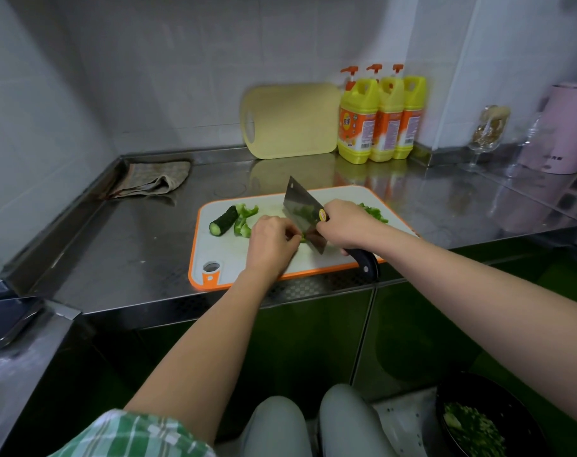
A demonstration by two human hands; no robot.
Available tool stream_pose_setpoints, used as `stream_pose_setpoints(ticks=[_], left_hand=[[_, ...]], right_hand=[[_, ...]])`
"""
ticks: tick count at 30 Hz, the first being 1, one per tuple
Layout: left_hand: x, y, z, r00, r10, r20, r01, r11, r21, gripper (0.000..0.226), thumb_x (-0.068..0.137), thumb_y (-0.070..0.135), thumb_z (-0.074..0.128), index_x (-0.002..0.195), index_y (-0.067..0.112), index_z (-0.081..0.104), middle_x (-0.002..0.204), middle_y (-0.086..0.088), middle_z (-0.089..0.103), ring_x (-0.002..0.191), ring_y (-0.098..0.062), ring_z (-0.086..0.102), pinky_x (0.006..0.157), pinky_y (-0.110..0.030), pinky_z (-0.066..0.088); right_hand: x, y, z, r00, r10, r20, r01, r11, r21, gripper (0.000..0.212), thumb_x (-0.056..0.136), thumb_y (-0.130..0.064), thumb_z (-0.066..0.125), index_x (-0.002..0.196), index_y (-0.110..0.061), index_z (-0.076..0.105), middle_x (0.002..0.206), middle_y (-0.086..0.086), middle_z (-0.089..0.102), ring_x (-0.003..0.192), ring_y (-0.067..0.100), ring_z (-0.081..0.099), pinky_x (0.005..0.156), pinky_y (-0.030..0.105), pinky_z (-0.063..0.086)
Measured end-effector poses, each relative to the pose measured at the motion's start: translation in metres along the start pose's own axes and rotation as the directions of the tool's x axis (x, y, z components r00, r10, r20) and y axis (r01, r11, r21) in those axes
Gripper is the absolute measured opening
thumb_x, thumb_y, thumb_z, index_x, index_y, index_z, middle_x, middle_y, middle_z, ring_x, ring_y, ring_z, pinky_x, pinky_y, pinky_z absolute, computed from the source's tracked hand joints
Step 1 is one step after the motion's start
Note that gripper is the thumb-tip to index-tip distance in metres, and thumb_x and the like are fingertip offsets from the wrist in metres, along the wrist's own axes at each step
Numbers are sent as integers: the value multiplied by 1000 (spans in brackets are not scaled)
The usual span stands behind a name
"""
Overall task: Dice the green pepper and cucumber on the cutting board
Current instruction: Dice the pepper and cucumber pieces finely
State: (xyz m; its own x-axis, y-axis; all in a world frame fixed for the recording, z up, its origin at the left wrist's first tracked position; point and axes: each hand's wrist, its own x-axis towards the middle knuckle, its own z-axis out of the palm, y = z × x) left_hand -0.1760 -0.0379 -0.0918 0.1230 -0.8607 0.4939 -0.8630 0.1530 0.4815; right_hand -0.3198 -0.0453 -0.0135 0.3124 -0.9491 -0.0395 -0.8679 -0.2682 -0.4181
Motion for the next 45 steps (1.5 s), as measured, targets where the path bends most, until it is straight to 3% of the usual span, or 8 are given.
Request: stream_pose_setpoints(ticks=[6,9,13,18,28,34,39,45], left_hand=[[1,-4,3,1000,1,6,-2,1000,26,5,79,19,74,83,19,77,79,-2,72,83,-22,61,78,-37,49],[1,-6,4,1000,-7,14,6,1000,28,5,78,20,74,81,18,77,78,-2,72,82,-23,61,77,-39,50],[1,-4,3,999,-36,-12,36,999,25,11,77,24,78,81,15,73,80,-4,69,85,-23,58,75,-35,46],[-2,0,-1,999,-42,-12,43,996,73,9,82,23,73,85,16,76,81,-7,67,97,-24,48,71,-26,30],[-6,5,-4,999,-36,-32,40,992,116,12,83,16,67,84,11,78,78,-9,69,98,-24,45,75,-28,36],[-4,3,-4,998,-47,-35,50,993,110,12,82,20,69,85,12,78,78,-8,67,102,-23,45,76,-31,42],[-2,1,-4,998,-58,-2,57,992,111,13,83,24,70,93,19,77,87,-3,53,104,-20,46,74,-21,32],[0,-2,-1,999,-19,30,19,1000,18,16,81,22,70,96,27,69,95,2,65,99,-12,47,70,-13,23]], right_hand=[[5,-7,11,1000,2,9,-1,994,-108,11,87,-8,53,77,-6,51,73,15,59,55,29,59,50,27,46],[11,-10,16,1000,17,-3,-17,988,-152,21,84,-7,61,70,-8,45,70,12,55,64,30,57,59,32,49],[12,-4,16,998,-5,-67,1,998,-67,24,93,-12,49,70,-12,41,70,7,48,69,30,56,64,35,51],[9,2,6,998,-19,-68,20,1000,16,22,96,-15,45,75,-10,44,71,12,55,49,26,58,47,26,44],[1,-5,4,999,-39,15,40,996,-75,15,93,-12,44,81,-5,51,69,14,58,46,25,58,46,26,47],[4,-12,9,999,-13,29,17,992,-126,23,92,-9,47,69,-7,43,63,12,51,47,24,54,44,26,43],[17,-11,18,999,24,-24,-26,998,-56,18,93,-10,47,75,-8,46,70,11,54,50,25,56,49,28,47],[22,13,13,989,53,-141,-43,996,77,18,94,-12,43,76,-9,46,80,13,56,66,33,61,66,40,55]])
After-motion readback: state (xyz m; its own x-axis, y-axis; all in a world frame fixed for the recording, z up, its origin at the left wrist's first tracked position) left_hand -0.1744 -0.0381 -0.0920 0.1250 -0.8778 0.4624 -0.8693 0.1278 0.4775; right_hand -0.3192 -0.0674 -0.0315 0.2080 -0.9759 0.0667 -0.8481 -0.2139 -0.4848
